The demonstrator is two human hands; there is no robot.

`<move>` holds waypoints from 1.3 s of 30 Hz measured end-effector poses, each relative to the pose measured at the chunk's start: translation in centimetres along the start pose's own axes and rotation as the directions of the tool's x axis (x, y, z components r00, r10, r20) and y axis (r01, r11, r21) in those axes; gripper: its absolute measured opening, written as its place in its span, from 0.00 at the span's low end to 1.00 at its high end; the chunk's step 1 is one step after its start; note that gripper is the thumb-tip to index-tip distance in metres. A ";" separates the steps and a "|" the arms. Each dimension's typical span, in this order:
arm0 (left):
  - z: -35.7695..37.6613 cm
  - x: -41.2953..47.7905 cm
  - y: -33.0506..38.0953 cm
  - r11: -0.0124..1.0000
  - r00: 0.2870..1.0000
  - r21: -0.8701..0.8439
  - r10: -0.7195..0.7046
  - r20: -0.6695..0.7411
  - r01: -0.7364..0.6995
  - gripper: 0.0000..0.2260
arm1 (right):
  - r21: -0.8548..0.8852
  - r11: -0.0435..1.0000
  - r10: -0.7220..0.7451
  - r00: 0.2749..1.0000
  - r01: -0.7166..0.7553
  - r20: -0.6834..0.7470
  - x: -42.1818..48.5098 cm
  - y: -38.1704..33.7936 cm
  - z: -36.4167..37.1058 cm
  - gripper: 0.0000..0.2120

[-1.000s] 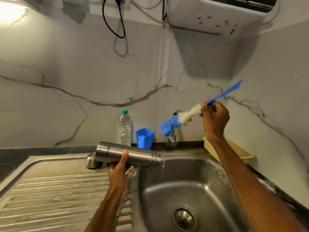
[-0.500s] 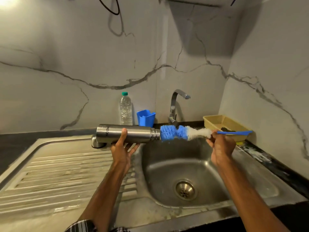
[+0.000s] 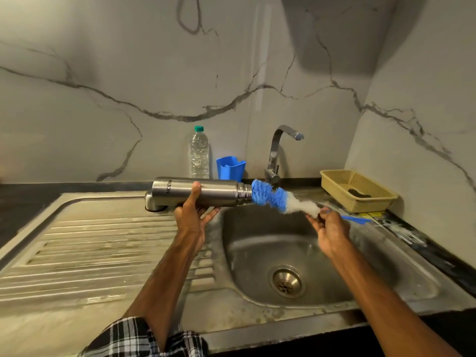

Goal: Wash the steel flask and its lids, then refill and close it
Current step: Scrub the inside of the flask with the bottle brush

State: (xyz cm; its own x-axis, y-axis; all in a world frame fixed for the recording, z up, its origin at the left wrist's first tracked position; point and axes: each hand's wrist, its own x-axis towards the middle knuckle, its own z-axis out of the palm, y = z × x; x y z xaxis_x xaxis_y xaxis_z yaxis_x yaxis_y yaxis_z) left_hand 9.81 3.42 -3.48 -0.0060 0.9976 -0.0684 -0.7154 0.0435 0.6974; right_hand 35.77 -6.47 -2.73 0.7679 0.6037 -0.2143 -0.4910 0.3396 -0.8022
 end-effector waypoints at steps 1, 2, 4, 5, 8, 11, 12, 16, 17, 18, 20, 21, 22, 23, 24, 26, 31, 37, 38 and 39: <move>-0.1 0.1 0.1 1.000 1.000 0.013 0.004 -0.005 -0.004 0.24 | -0.021 1.000 -0.015 1.000 0.016 0.003 -0.1 -0.1 0.0 0.07; -0.2 0.2 0.3 1.000 1.000 0.026 0.006 -0.003 -0.006 0.25 | -0.038 0.999 -0.034 0.999 0.034 0.007 -0.1 -0.1 0.1 0.08; -0.3 0.3 0.5 0.998 1.000 0.057 0.011 0.012 -0.012 0.27 | -0.064 0.995 -0.072 0.997 0.074 0.023 -0.2 -0.1 0.2 0.09; -0.4 0.4 0.6 0.997 1.000 0.075 0.017 0.026 -0.019 0.26 | -0.079 0.993 -0.088 0.996 0.090 0.029 -0.2 0.1 0.2 0.09; -0.2 0.2 0.6 0.993 0.999 0.114 0.035 0.040 -0.040 0.27 | -0.102 0.987 -0.122 0.992 0.123 0.014 -0.4 0.9 0.4 0.08; 0.2 -0.1 -0.1 0.994 0.999 0.103 0.047 -0.012 -0.045 0.30 | -0.065 0.988 -0.140 0.990 0.139 -0.008 -0.8 1.9 0.7 0.07; 0.3 -0.2 -0.3 0.994 0.999 0.098 0.048 -0.023 -0.046 0.30 | -0.053 0.989 -0.141 0.990 0.140 -0.008 -0.9 2.2 0.8 0.07; 0.3 0.0 0.2 0.998 1.000 0.066 0.002 0.007 -0.002 0.29 | -0.027 0.996 -0.088 0.996 0.088 0.027 -1.2 2.2 0.7 0.08; 0.3 0.1 0.4 0.998 1.000 0.064 -0.010 0.012 0.009 0.28 | -0.019 0.997 -0.072 0.997 0.073 0.030 -1.1 2.1 0.7 0.08; 0.4 0.0 0.3 0.998 1.000 0.063 -0.008 0.007 0.008 0.27 | -0.012 0.997 -0.070 0.997 0.071 0.031 -1.1 2.1 0.6 0.08; 0.6 -0.4 -0.3 0.998 0.999 0.063 0.031 -0.017 -0.030 0.24 | 0.004 0.996 -0.084 0.996 0.084 0.039 -1.2 2.4 0.7 0.08; 0.8 -0.6 -0.6 0.996 0.999 0.080 0.050 -0.015 -0.048 0.23 | 0.000 0.996 -0.090 0.995 0.091 0.052 -1.3 2.7 0.8 0.07; 0.9 -0.7 -0.9 0.992 0.998 0.111 0.056 0.004 -0.056 0.24 | -0.014 0.996 -0.092 0.993 0.093 0.070 -1.5 3.0 1.0 0.06; 1.1 -0.9 -1.0 0.988 0.998 0.145 0.048 0.034 -0.052 0.25 | -0.030 0.996 -0.086 0.992 0.089 0.087 -1.8 3.2 1.1 0.07; 1.2 -1.1 -1.1 0.986 0.998 0.165 0.029 0.063 -0.039 0.27 | -0.034 0.996 -0.077 0.992 0.081 0.096 -1.9 3.3 1.2 0.09; 1.5 -1.2 -1.0 0.988 0.996 0.155 -0.004 0.087 -0.010 0.29 | -0.039 0.996 -0.077 0.992 0.081 0.099 -1.7 3.4 1.2 0.08; 1.5 -1.3 -1.5 0.992 0.998 0.126 -0.033 0.047 0.026 0.33 | -0.052 0.997 -0.055 0.994 0.061 0.099 -2.1 3.2 0.9 0.06; 0.3 -0.2 -0.4 0.992 1.000 0.124 0.004 -0.001 -0.004 0.19 | -0.172 0.985 0.023 0.972 0.018 0.232 -2.5 3.0 0.7 0.09; 0.2 -0.1 -0.1 0.992 1.000 0.128 0.016 -0.015 -0.014 0.16 | -0.246 0.969 0.037 0.966 0.028 0.256 -2.4 2.9 0.6 0.09; 0.0 0.0 0.2 0.992 0.999 0.125 0.027 -0.034 -0.023 0.16 | -0.351 0.935 0.047 0.958 0.058 0.283 -2.6 2.6 0.6 0.11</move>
State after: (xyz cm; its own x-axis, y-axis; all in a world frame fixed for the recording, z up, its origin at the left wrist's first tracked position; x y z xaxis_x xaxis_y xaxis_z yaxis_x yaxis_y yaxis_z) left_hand 9.67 3.40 -3.31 -0.0496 0.9960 -0.0737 -0.6221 0.0269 0.7825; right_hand 32.24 -6.71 -3.96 0.5958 0.7985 -0.0856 -0.2702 0.0989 -0.9577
